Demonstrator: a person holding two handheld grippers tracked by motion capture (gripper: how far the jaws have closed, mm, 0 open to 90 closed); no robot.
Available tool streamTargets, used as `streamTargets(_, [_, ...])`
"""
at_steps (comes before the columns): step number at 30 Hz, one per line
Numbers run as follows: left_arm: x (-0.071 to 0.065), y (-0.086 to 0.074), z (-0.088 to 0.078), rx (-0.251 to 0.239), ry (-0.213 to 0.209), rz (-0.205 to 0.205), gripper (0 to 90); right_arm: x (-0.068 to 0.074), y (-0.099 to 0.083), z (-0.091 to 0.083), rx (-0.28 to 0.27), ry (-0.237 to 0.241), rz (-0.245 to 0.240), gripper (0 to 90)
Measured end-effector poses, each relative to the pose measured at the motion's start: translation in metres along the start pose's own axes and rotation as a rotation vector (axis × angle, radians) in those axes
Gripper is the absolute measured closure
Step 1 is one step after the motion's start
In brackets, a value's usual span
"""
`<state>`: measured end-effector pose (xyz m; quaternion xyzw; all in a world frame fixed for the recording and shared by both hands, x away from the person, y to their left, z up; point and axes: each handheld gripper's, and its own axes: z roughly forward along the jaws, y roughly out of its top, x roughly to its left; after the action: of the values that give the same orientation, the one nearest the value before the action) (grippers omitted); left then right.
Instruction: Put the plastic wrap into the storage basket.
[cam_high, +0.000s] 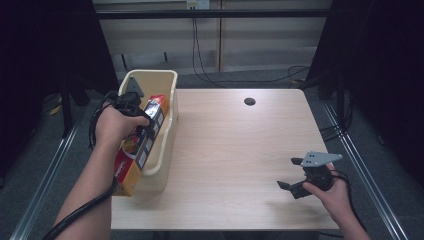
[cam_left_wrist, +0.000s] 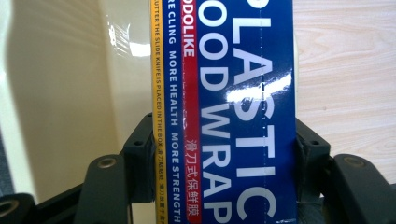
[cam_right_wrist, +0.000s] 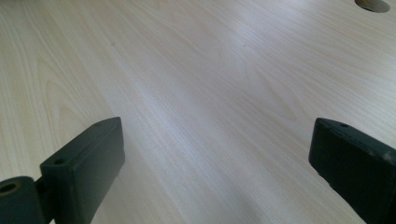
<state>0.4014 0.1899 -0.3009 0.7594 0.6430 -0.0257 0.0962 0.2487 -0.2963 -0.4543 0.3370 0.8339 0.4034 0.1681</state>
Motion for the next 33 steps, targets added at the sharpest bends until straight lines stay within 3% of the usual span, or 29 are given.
streamTargets(18, [0.002, 0.005, 0.014, 0.014, 0.000, -0.016, 39.9, 0.000, 0.000, 0.001, 0.006, 0.006, 0.000, 3.5])
streamTargets(33, [0.000, 0.008, 0.025, 0.036, 0.007, -0.002, 39.6, 0.000, -0.001, 0.001, 0.007, 0.006, 0.000, 3.4])
